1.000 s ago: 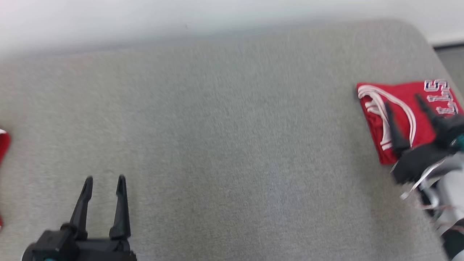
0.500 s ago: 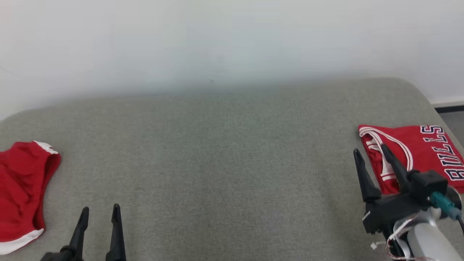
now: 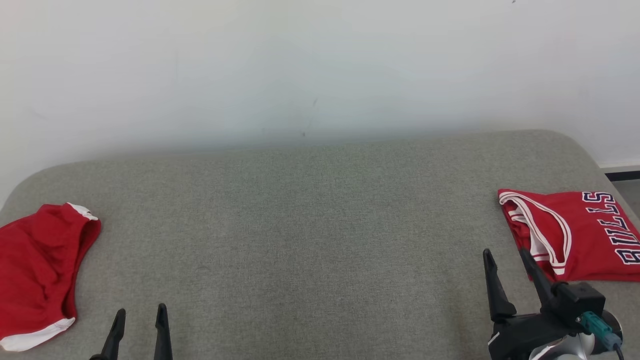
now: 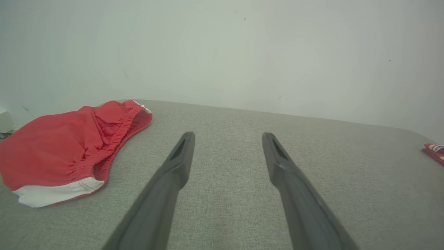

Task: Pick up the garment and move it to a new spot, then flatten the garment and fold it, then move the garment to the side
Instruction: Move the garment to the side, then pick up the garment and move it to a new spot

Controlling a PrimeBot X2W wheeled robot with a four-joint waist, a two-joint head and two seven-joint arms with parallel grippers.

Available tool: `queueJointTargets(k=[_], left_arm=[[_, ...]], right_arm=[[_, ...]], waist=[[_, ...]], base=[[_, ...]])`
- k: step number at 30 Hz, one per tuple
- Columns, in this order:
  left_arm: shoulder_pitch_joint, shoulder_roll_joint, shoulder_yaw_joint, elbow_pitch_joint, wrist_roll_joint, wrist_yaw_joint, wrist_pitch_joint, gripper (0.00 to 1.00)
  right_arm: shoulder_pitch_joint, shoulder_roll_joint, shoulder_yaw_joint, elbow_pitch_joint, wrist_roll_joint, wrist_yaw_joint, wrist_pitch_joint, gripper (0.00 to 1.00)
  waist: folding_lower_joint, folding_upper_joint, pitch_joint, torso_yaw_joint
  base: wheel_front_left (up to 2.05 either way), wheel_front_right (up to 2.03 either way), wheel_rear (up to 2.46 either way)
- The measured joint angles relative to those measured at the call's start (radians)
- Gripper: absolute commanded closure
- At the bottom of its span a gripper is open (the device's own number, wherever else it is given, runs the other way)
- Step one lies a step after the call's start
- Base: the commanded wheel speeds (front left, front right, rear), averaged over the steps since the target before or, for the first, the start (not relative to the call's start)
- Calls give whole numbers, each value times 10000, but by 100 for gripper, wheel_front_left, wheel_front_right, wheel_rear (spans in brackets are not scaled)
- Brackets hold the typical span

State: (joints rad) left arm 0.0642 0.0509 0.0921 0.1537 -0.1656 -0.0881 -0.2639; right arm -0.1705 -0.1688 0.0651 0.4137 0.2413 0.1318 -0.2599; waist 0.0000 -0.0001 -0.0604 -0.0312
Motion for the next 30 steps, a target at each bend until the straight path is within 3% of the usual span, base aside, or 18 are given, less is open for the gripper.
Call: queueJointTargets(k=[17,30], left_arm=[[253,0,-194,-36,-128,263,2,0],[253,-4,-355,-165,-163,382,0,0]], right_arm=[[181,67,148,-71,33,0,-15,0],[72,23,249,-69,-71,0,-15,0]], waist=[[0,0,55,-231],[0,1,-10,162]], base=[[0,0,0],[0,0,0]])
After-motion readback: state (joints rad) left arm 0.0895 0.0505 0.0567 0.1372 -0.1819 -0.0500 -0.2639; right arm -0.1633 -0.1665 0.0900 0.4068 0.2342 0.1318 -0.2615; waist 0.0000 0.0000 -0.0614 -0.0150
